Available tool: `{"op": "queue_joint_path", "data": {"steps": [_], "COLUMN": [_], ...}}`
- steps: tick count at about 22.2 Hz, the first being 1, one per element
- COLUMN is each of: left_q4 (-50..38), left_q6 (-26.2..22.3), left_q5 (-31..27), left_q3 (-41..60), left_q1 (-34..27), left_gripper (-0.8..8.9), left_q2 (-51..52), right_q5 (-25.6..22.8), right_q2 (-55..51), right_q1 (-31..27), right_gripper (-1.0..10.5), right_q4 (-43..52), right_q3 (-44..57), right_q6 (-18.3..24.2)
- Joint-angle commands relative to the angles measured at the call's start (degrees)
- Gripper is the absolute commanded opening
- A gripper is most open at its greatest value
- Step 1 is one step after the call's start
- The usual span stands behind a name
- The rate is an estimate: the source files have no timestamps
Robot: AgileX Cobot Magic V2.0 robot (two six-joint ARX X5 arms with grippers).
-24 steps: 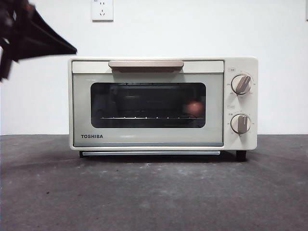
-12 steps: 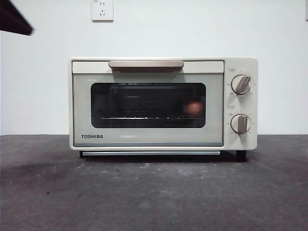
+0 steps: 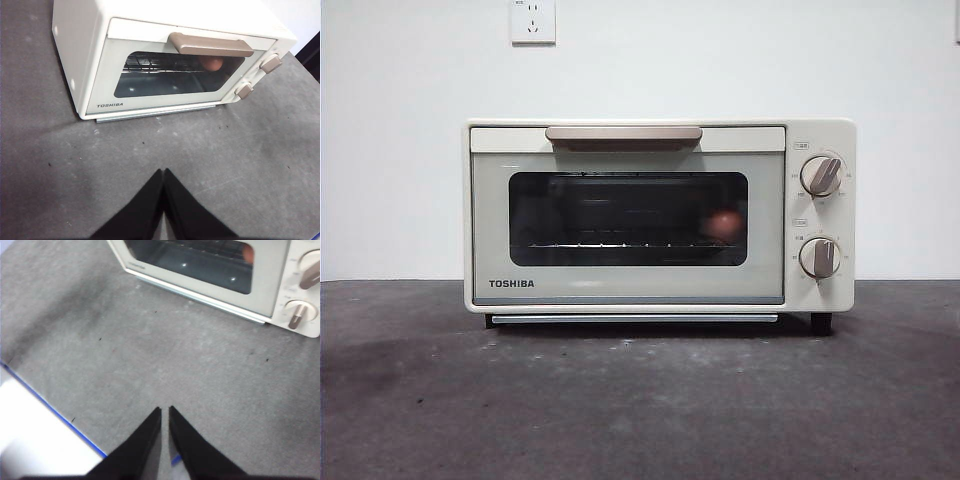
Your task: Eggoven
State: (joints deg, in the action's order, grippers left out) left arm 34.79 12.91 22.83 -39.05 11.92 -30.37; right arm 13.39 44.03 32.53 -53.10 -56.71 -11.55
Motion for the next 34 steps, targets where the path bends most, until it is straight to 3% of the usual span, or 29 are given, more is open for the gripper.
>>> {"op": "queue_joint_path", "data": {"steps": [1, 24, 30, 34], "left_q4": [-0.4, -0.5, -6.3, -16.0], "left_q6": [-0.9, -1.0, -20.6, -23.6], "left_q5": [0.1, 0.1, -0.3, -1.2], "left_q3": [-1.1, -1.1, 0.3, 5.1], "left_q1": [0.2, 0.3, -1.5, -6.1], "left_gripper": [0.07, 0.07, 0.07, 0.08], "left_q2": [-0.2, -0.2, 4.4, 10.5], "right_q5": [0.0, -0.1, -0.1, -0.1], "right_q2": [0.5, 0.0, 0.0, 0.0], "right_q1": [0.4, 0.3, 0.3, 0.3], "right_gripper": [0.1, 0.1, 0.1, 0.1], "right_q4": [0.5, 8.5, 8.5, 8.5], "right_q3": [0.4, 0.4, 0.4, 0.4], "right_q6": [1.2, 1.1, 1.1, 1.1]}}
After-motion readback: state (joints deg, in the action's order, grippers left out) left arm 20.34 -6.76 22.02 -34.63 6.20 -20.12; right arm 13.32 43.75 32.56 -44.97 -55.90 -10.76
